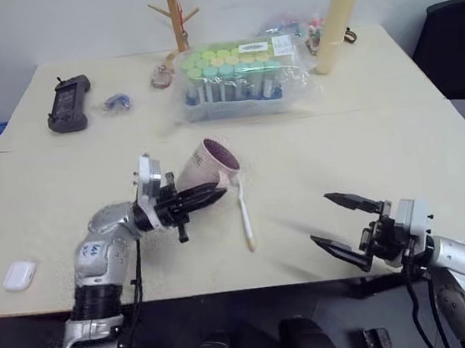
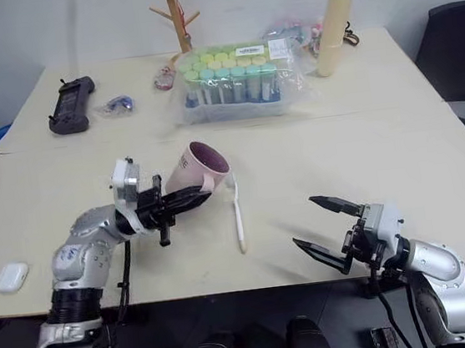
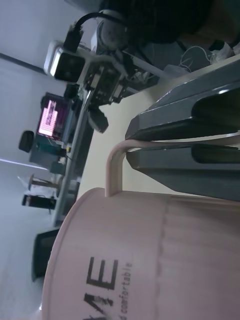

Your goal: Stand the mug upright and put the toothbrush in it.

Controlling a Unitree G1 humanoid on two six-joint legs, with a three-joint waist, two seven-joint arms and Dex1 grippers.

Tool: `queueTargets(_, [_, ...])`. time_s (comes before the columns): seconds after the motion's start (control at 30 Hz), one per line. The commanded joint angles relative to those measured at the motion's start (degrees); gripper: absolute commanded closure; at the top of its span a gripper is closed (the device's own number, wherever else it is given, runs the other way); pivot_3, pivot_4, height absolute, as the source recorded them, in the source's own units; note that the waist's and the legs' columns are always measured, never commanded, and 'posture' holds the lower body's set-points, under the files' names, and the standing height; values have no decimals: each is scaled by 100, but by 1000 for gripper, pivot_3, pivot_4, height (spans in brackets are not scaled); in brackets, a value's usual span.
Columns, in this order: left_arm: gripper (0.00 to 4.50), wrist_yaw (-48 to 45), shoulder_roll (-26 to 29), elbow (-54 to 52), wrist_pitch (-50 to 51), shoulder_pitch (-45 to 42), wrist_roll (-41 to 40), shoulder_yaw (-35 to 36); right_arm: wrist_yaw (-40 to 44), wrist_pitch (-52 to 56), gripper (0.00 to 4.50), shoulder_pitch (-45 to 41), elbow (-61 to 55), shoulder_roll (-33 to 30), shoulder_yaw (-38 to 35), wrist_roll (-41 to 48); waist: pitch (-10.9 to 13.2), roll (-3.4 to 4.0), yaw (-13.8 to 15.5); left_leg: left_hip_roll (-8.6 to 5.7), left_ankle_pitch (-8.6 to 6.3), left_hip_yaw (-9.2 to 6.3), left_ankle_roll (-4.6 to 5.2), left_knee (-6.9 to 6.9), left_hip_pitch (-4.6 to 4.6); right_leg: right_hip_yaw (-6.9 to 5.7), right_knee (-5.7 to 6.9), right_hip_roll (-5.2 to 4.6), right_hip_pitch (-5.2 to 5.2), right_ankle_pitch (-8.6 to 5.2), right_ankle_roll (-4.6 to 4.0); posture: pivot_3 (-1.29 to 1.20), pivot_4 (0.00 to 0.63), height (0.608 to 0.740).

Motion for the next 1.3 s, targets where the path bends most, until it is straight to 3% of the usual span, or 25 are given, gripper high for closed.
queueTargets(0.03, [4483,-184,-172,589,-1040,187,352,-116,-113,-124,0,69,-308,14,-95,-3,1,-3,11,0,-1,-2,1,2,-1,-1,0,0,1,0,0,0,150,740])
queueTargets(0.13, [4483,-79,-285,799,-1521,397,515,-147,-193,-49,0,107,-443,-29,-118,34,-7,2,17,-2,-2,-2,4,7,4,1,-1,-2,10,3,5,0,150,740])
queueTargets(0.4, [2199,356,-29,907,-2000,746,600,156,-242,85,0,63,-493,-178,-211,113,-14,13,-45,6,-4,21,7,-41,61,23,-8,6,35,2,5,0,150,740])
queueTargets(0.67, [11,429,261,504,-1685,945,421,219,-209,101,0,145,-522,-158,-161,122,-14,12,-2,6,-4,18,8,-40,61,24,-17,5,40,2,5,0,150,740])
queueTargets(0.9, [11,291,1050,-78,-1604,1528,375,549,223,227,0,1248,-344,-564,-1066,448,-13,12,13,8,-7,15,12,-51,60,26,-31,3,42,2,5,0,150,740])
queueTargets(1.07, [11,337,1709,-362,-1710,2018,237,1322,422,46,0,1963,-162,-681,-1667,353,-13,12,4,13,-15,-3,24,-55,75,49,-55,3,78,1,2,0,150,740])
queueTargets(1.2, [11,456,2059,-413,-1632,2235,92,1861,137,201,0,1896,-480,-647,-1457,170,-11,15,-17,16,-33,-1,49,-59,81,56,-56,5,81,-2,-2,0,150,740])
queueTargets(1.3, [11,415,2288,-608,-1326,2439,-29,2037,-868,1419,0,1080,-1275,-716,-618,0,-11,15,-48,18,-33,-1,44,-58,80,57,-57,5,81,-1,-2,0,150,740])
